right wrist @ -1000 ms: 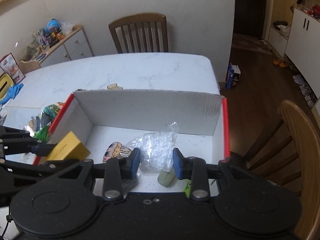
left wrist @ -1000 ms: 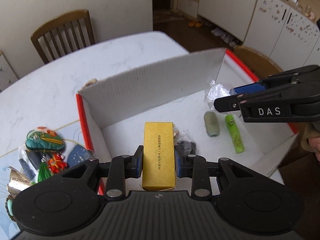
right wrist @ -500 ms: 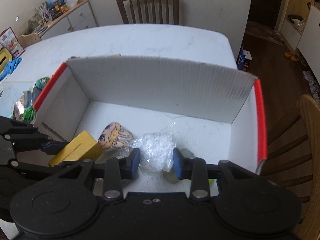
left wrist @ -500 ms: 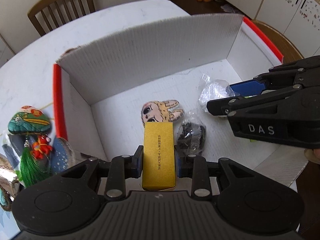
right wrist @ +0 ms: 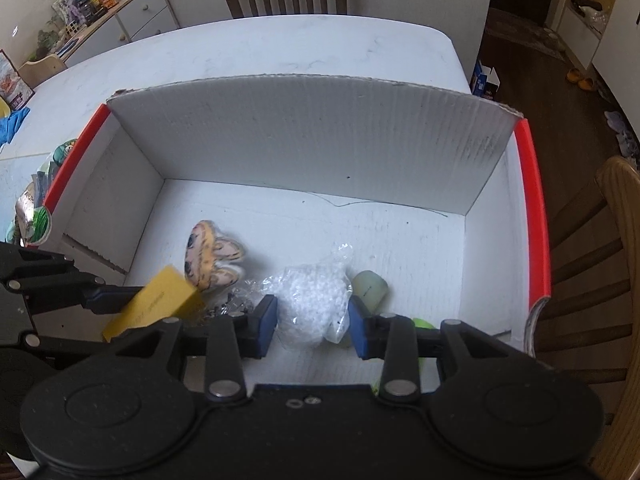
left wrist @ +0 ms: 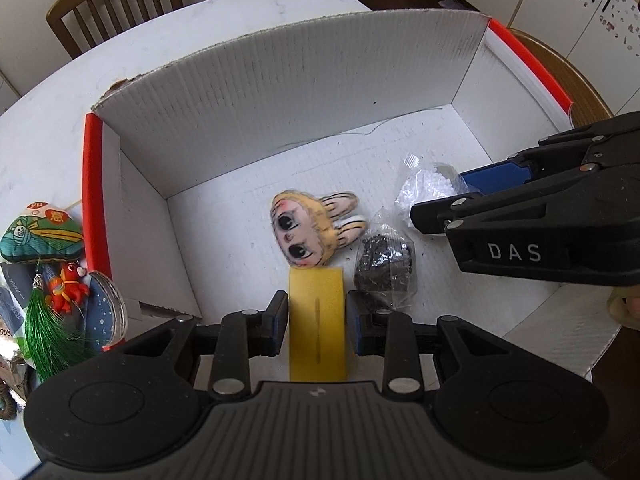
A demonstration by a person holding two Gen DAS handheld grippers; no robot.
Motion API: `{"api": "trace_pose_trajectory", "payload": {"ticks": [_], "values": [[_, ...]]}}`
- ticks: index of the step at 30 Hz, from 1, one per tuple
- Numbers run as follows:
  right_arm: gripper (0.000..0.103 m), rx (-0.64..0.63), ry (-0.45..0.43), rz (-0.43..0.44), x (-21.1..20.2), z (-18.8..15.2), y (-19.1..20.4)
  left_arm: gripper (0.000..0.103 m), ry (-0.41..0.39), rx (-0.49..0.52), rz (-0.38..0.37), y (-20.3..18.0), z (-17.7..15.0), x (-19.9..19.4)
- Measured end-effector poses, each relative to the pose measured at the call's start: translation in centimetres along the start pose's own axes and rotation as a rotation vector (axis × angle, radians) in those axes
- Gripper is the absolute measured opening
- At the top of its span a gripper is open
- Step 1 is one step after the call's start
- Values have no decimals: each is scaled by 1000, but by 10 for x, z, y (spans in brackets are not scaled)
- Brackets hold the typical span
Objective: Organize objects
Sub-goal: 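Carry the yellow box and white ball into the shoebox and open both grippers, then withdraw both grippers from the shoebox back over the pile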
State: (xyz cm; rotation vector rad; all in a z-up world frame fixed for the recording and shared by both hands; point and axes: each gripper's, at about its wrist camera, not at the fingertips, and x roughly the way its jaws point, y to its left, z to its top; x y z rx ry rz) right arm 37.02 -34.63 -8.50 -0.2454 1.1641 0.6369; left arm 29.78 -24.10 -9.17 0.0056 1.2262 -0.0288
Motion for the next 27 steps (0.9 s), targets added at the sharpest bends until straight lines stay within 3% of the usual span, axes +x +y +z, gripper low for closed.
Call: {"api": "trace_pose_trajectory", "payload": {"ticks": [4,8,10,13,23,27], "values": [[42,11,-5,3,-3,0,-2,30,-24,-14,-12,2,0,-4],[55,15,-33,30,-14,-2,-2,31,-51,-25,-24,4,-3,-13],[58,15,-51,43,-21,-3,-3,44,-69,-32,-30,4,-4,-20],[60,23,-73,59,-33,-6,-3,49,-112,-20,-42,5,-9,-36],[62,27,-178,108,-79,-19,6,49,-253,-26,-76,13,-23,-91],[75,38,-215,124,-98,-23,12,49,-298,-21,-58,20,-29,-110]]}}
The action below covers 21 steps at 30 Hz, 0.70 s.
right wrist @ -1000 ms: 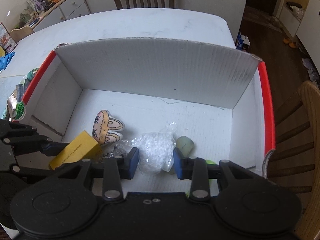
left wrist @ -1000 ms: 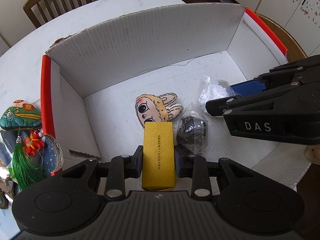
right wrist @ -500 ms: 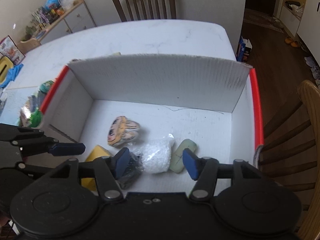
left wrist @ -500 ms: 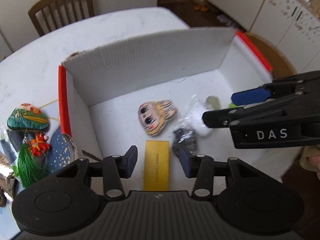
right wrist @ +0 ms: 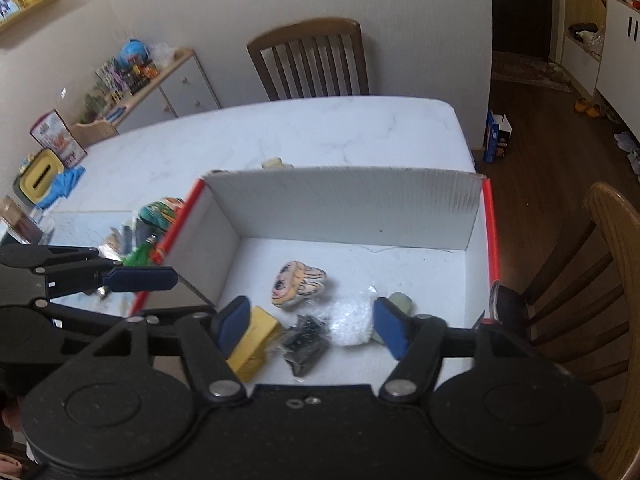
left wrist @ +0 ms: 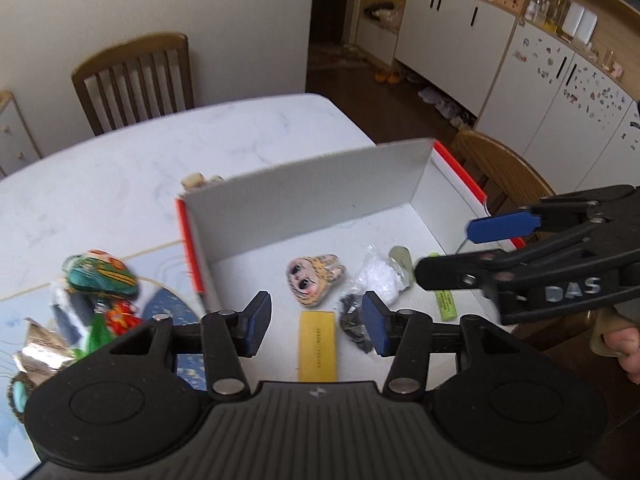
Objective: Organize objects
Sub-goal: 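Withdraw both grippers from the shoebox back over the pile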
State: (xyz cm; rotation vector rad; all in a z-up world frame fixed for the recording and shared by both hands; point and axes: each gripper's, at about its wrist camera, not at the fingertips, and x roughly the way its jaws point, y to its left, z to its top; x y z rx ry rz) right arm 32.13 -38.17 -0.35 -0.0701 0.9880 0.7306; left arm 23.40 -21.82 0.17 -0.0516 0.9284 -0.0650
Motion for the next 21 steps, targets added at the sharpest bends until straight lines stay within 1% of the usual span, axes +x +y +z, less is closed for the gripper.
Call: {"api": "trace_pose_trajectory", "payload": {"ticks": [4,8,9,10,12,16,18,21], "values": [[77,-15,-33,5,-14,-2,13,49,-48,-29,-2,16,-3,-18],[82,-21,-62,21,-23,-7,25,49,-92,-51,21,34,-8,-36],[84,-23,-72,29,-24,-8,28,51,-99,-58,25,39,-9,-40],[86,-29,-82,37,-26,-9,32,61,-108,-64,32,45,-11,-44],[89,-48,-97,46,-28,-9,42,68,-132,-69,51,55,-14,-52],[92,-83,-119,48,-27,-10,67,69,-159,-87,68,78,-23,-65],[93,-96,-123,50,-23,-10,80,73,-166,-97,84,91,-29,-70],[94,-123,-128,51,-18,-11,104,74,-174,-116,100,113,-38,-76]]}}
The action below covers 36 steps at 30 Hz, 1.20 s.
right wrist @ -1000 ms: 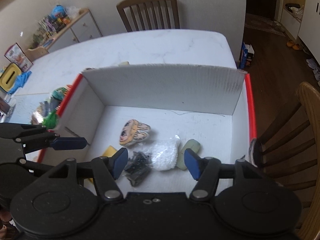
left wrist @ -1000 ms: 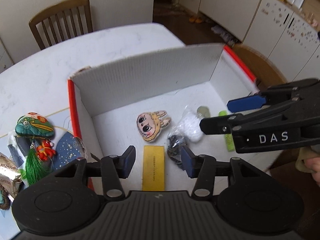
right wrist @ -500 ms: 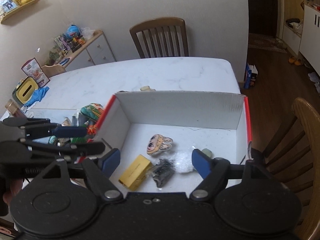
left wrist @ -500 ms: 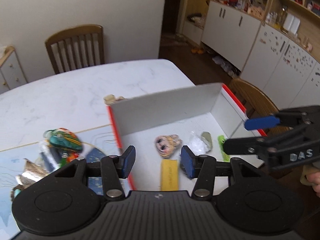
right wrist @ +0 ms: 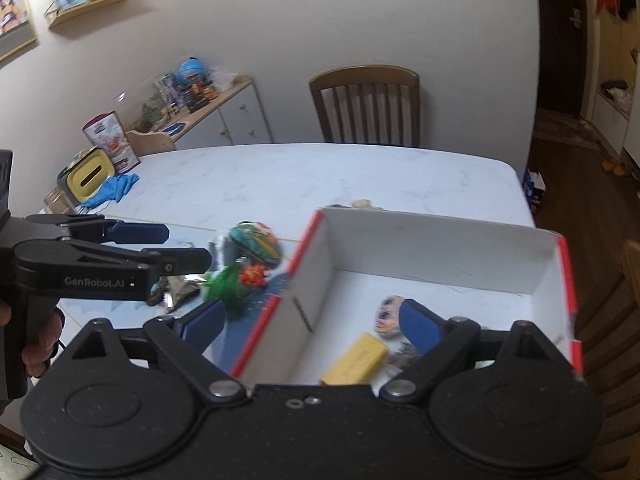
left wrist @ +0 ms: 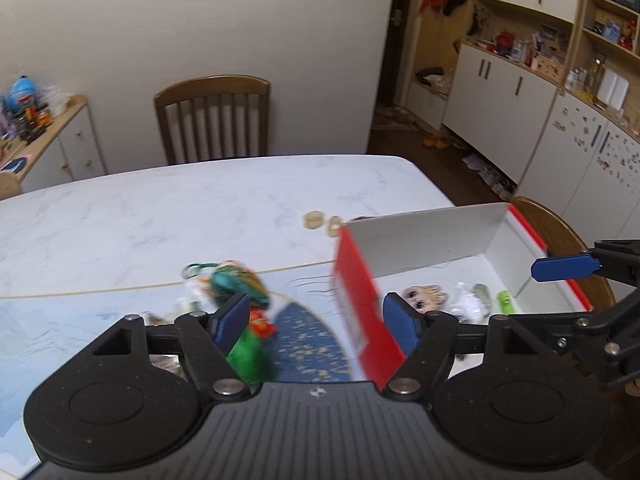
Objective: Organize objects
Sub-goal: 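Withdraw both grippers from the shoebox back over the pile, then grasp the teal ring toy with the left gripper while the right grasps the green-white plush charm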
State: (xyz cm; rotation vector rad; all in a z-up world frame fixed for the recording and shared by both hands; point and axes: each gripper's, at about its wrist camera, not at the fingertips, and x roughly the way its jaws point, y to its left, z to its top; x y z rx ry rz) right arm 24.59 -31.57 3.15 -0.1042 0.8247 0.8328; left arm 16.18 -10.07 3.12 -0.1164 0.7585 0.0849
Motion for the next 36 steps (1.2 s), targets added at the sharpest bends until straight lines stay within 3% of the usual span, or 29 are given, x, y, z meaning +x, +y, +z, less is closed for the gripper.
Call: {"api": "trace_pose_trajectory", "payload": {"ticks": [10,14,17,29,36], "values": [[95,-110,-18,-24,31,3,78,85,-2,-77,66,83,-23,-11],[95,-131,30,2,49,3,101,88,8,-100,80,114,-33,-12],[95,-102,77,35,63,4,113,100,1,-104,87,134,-42,-12],[94,-93,150,-5,112,7,151,100,46,-71,73,202,-83,3],[90,-79,189,-62,144,8,156,100,56,17,89,211,-99,23]]}}
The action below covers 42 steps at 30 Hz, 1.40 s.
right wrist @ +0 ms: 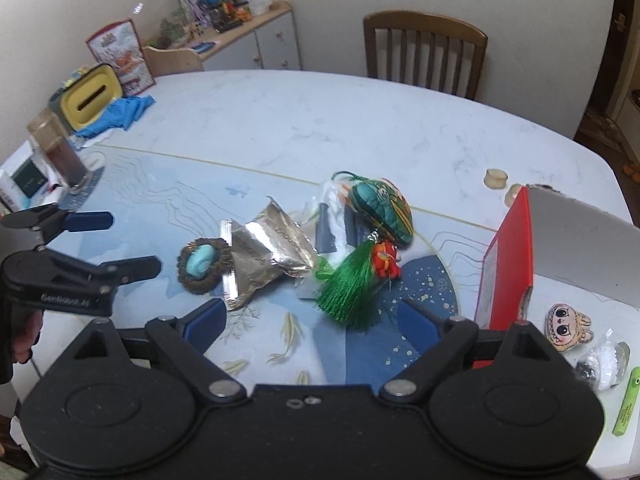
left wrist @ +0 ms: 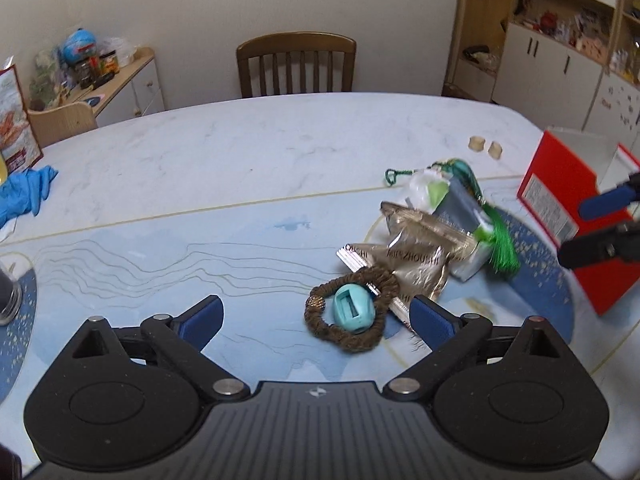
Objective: Organize objects
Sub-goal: 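Grasp the teal ring toy with the left gripper while the right grasps the green-white plush charm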
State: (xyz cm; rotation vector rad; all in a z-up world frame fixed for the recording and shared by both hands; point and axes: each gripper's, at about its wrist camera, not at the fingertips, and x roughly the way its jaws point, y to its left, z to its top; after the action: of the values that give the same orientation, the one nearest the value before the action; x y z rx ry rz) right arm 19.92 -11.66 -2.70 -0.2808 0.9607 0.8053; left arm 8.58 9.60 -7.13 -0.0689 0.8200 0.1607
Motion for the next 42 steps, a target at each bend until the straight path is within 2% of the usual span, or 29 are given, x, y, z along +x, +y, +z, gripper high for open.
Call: {"api": "trace_pose_trajectory", "payload": {"ticks": [10,13,16,21,23,25,26,35,42], "values": [[78,38,54,-57,35,4,-6,99,-3,75,-35,-12,-7,27],[74,54,64,-58,40,4,-9,97,4,62,-39,-14,-6,34],[70,66,66,-58,44,5,-11,88,22,29,-59,-12,-3,41],[65,79,73,-62,51,8,-16,86,33,-24,-83,-7,3,48],[64,90,77,-59,55,10,-18,76,50,-35,-90,-6,4,51],[62,92,83,-62,59,11,-18,61,76,-51,-102,-4,5,56],[61,93,87,-65,61,11,-18,60,84,-59,-103,-3,5,58],[61,53,29,-64,51,25,-13,57,93,-92,-111,0,9,60],[61,96,-13,-98,60,51,-30,55,86,-138,-121,3,15,50]]}}
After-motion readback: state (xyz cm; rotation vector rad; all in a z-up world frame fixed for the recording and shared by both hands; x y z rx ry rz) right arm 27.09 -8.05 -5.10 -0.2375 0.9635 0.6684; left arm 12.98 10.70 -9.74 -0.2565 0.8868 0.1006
